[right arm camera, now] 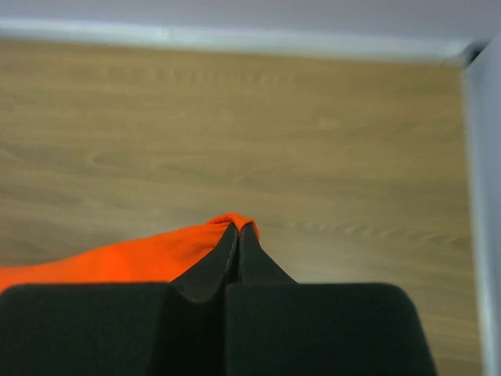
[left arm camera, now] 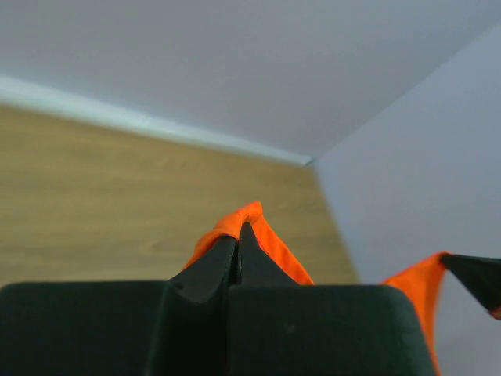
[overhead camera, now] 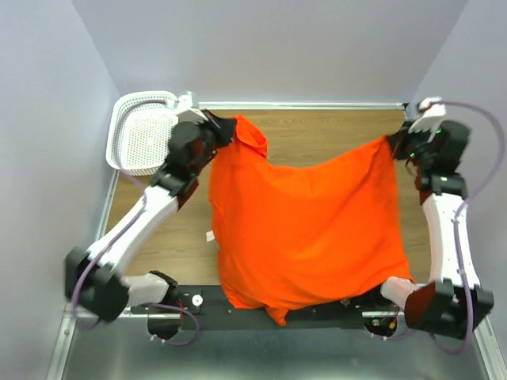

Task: Fold and stack the t-shirts
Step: Flatten the tshirt out

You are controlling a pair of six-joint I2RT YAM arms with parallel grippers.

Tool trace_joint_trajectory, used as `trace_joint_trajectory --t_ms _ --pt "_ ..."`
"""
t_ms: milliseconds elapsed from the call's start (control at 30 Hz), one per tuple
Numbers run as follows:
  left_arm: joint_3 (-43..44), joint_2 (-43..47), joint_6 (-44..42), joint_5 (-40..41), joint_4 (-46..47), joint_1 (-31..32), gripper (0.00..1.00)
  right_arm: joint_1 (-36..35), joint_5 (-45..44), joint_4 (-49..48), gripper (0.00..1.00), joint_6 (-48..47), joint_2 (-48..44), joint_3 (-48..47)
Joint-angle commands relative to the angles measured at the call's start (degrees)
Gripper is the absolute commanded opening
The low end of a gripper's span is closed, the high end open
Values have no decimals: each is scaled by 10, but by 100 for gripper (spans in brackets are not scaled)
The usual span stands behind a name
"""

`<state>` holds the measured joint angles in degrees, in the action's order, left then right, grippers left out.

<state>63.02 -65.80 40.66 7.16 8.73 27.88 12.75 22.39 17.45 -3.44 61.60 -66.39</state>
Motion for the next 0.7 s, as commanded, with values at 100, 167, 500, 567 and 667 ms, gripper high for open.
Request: trace_joint_trajectory --t_ms 100,167,500,567,667 --pt "15 -284 91 -86 107 -75 0 0 38 -245 1 -2 204 115" --pt "88 -377 93 -95 83 -85 0 0 38 -248 0 -5 313 83" --pt "337 -604 83 -117 -42 -125 0 -1 8 -238 1 27 523 -80" --pt "376 -620 79 -120 -52 -128 0 -1 5 -239 1 33 536 -94" --pt "415 -650 79 -139 -59 -136 0 -1 -5 -240 1 57 552 -106"
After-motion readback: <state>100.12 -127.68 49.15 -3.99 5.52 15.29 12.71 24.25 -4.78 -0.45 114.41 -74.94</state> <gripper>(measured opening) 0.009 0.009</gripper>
